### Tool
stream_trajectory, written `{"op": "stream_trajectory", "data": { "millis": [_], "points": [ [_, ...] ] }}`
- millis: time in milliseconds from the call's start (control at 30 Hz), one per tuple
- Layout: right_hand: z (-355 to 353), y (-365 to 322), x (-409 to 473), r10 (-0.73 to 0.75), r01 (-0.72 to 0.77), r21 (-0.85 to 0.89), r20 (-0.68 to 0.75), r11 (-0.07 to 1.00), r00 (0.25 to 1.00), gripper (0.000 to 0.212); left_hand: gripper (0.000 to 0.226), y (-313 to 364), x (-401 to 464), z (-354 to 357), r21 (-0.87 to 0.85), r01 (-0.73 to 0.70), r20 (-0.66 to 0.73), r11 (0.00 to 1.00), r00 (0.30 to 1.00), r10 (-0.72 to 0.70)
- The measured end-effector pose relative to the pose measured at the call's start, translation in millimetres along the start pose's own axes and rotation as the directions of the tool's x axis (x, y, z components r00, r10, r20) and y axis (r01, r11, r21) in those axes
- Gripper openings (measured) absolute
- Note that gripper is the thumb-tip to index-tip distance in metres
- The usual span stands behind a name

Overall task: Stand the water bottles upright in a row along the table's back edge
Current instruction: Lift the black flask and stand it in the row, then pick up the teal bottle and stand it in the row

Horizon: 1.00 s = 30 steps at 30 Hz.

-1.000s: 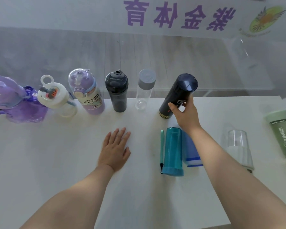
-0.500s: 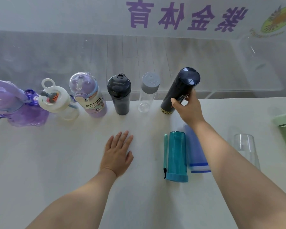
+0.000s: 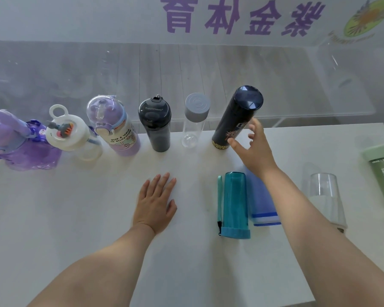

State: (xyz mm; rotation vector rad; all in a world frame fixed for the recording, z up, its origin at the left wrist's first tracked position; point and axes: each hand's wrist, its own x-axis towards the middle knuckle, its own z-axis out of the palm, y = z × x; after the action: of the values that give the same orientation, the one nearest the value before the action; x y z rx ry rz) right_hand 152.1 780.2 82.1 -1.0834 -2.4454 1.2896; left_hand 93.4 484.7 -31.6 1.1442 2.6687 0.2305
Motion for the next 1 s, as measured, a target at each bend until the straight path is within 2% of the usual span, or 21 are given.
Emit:
{"op": "stream_trajectory", "data": {
  "millis": [200,300,567,700,767,900,967,1000],
  "points": [
    [-18,43,-54,-0.038,0.052,-0.318,0.049,0.947,0.998,0.060,0.062,1,0,0,-0.009,0.001,-0.009,1.000,1.000,-0.001],
    [-20,63,-72,0.023,0.024,-0.425,0.106,0.905,0.994,0.058,0.062,0,0,0,-0.015,-0.003,-0.022,1.000,1.000,0.003],
    [-33,81,-108,0.112,-0.082,-0.506,0.030,0.859,0.993,0.063,0.062,2,-1,-1,-0.024,0.000,-0.011,1.000,1.000,0.000],
    [-47,96,-119,0.192,-0.175,-0.477,-0.013,0.861,0.981,0.065,0.061,2,0,-2,-0.003,-0.001,0.012,1.000,1.000,0.001],
    [-51,100,-118,0.201,-0.177,-0.484,-0.003,0.857,0.980,0.066,0.061,3,0,-3,-0.011,0.002,0.011,1.000,1.000,-0.002],
    [-52,98,-112,0.141,-0.123,-0.606,-0.017,0.786,0.990,0.068,0.065,13,-1,-1,-0.039,0.054,0.018,0.998,0.998,-0.053],
    [-45,94,-110,0.008,0.012,-0.656,0.028,0.755,1.000,0.071,0.068,25,-4,1,-0.058,0.096,0.020,0.994,0.995,-0.095],
    [-40,92,-109,-0.059,0.113,-0.682,0.103,0.723,0.993,0.072,0.068,33,-7,2,-0.071,0.105,0.022,0.992,0.994,-0.103]
  ]
}}
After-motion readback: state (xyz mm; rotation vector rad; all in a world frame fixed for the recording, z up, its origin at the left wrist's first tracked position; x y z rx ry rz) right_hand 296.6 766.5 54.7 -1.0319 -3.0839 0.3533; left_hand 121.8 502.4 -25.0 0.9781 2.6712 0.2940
